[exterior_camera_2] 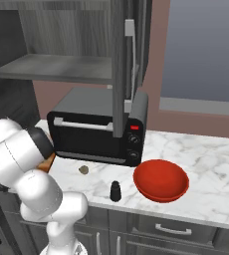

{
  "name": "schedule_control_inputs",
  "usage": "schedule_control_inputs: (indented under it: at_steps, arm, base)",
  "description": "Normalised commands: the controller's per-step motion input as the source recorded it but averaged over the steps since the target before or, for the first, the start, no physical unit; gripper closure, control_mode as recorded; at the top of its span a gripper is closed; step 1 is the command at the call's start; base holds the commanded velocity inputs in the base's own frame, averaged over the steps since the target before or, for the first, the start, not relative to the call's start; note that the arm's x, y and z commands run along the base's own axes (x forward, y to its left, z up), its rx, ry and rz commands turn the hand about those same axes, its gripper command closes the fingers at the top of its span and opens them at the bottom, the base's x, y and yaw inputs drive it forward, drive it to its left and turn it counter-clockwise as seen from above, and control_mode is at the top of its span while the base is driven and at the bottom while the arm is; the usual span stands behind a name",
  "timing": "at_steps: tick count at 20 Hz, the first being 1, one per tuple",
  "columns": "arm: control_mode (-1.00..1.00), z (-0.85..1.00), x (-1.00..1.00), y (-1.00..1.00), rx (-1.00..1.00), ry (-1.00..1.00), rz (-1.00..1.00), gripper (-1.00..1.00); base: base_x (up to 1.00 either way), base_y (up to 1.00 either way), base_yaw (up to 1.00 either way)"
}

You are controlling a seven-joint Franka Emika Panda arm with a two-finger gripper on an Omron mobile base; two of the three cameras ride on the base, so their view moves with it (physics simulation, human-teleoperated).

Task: Open the cabinet. Place the bowl and condiment on the counter. Then place the lime and garlic on the cutting board.

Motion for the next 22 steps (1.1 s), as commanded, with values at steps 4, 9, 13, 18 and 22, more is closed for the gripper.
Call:
schedule_control_inputs:
  at_steps: [4, 9, 13, 18, 22]
  arm:
    - [-1.0, -0.2, 0.01, 0.05, 0.0, 0.0, 0.0, 1.0]
    - [-1.0, -0.06, 0.0, 0.0, 0.0, -0.01, 0.0, 1.0]
    - [-1.0, 0.0, 0.0, 0.0, 0.0, 0.0, 0.0, -1.0]
    - [-1.0, 0.0, 0.0, 0.0, 0.0, 0.0, 0.0, -1.0]
    - [-1.0, 0.05, 0.0, 0.0, 0.0, 0.0, 0.0, -1.0]
  base:
    - [0.0, 0.0, 0.0]
    - [0.0, 0.0, 0.0]
    - [0.0, 0.0, 0.0]
    - [0.0, 0.0, 0.0]
    - [0.0, 0.0, 0.0]
